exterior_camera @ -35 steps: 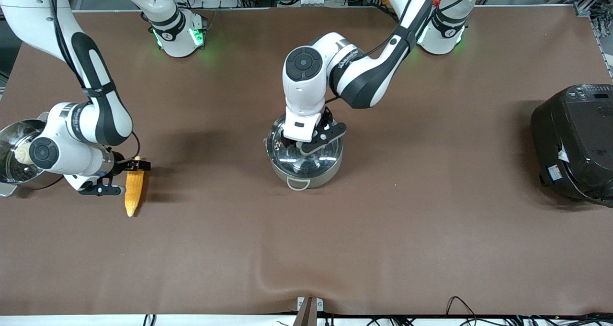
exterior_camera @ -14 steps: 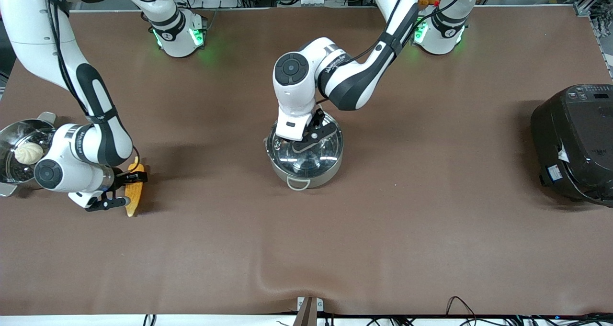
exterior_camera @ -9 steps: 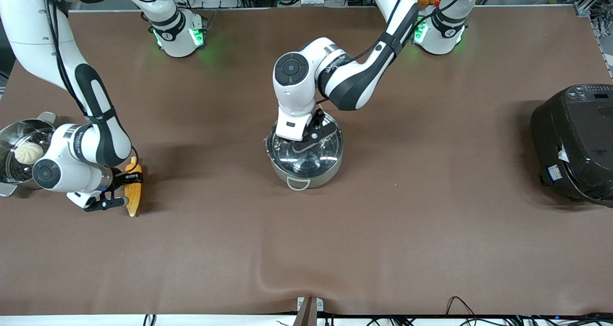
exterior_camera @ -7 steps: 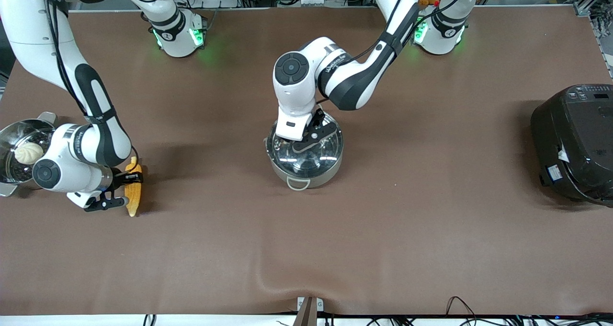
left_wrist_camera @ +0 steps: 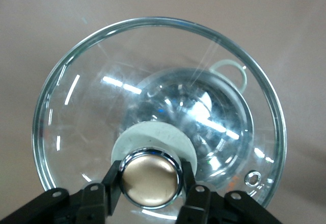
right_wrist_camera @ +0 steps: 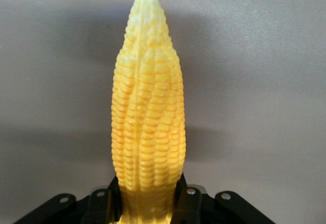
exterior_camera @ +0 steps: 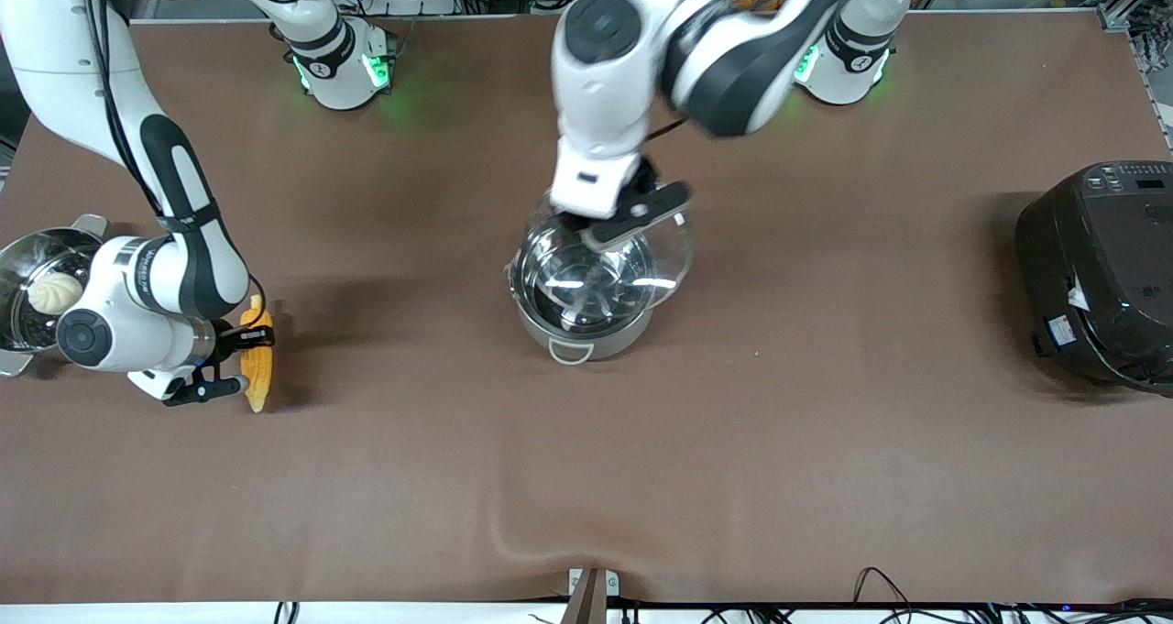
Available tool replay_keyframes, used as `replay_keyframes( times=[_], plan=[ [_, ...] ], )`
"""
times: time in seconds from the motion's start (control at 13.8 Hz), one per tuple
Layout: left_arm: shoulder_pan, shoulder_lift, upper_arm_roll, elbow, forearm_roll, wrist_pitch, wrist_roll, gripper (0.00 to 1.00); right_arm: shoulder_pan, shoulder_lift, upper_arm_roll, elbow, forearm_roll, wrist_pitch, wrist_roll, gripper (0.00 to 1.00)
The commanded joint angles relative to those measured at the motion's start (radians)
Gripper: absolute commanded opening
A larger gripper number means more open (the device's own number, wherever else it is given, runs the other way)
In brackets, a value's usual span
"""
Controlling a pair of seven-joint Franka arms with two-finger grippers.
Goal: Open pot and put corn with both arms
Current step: 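Lift the lid with the left gripper while the right gripper lifts the corn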
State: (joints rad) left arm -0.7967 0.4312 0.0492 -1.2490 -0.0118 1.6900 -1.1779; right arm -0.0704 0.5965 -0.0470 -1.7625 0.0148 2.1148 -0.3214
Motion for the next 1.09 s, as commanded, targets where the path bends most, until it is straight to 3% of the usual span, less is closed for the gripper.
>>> replay_keyframes(
  times=[0.0, 0.36, 0.51, 0.65, 0.87, 1.02],
  plan=[
    [0.121, -0.109, -0.008, -0.065, 0.019, -0.056, 0.208, 0.0, 0.053, -0.082, 0.003, -0.012, 0.01, -0.085, 0.011, 0.0],
    [0.348, -0.166, -0.011, -0.179, 0.019, -0.058, 0.538, 0.0, 0.196, -0.112, 0.004, 0.168, 0.017, -0.407, 0.15, 0.0],
    [0.417, -0.169, -0.011, -0.216, 0.019, -0.052, 0.628, 0.0, 0.268, -0.112, 0.004, 0.237, 0.078, -0.507, 0.183, 0.0],
    [0.476, -0.183, -0.012, -0.277, 0.019, -0.012, 0.713, 0.0, 0.352, -0.112, 0.004, 0.297, 0.112, -0.567, 0.258, 0.0],
    [0.498, -0.232, -0.009, -0.464, 0.024, 0.161, 0.739, 0.0, 0.547, -0.1, 0.003, 0.388, 0.102, -0.584, 0.416, 0.0],
    [0.521, -0.249, -0.011, -0.587, 0.048, 0.277, 0.742, 0.0, 0.656, -0.032, 0.001, 0.48, 0.102, -0.563, 0.548, 0.0]
  ],
)
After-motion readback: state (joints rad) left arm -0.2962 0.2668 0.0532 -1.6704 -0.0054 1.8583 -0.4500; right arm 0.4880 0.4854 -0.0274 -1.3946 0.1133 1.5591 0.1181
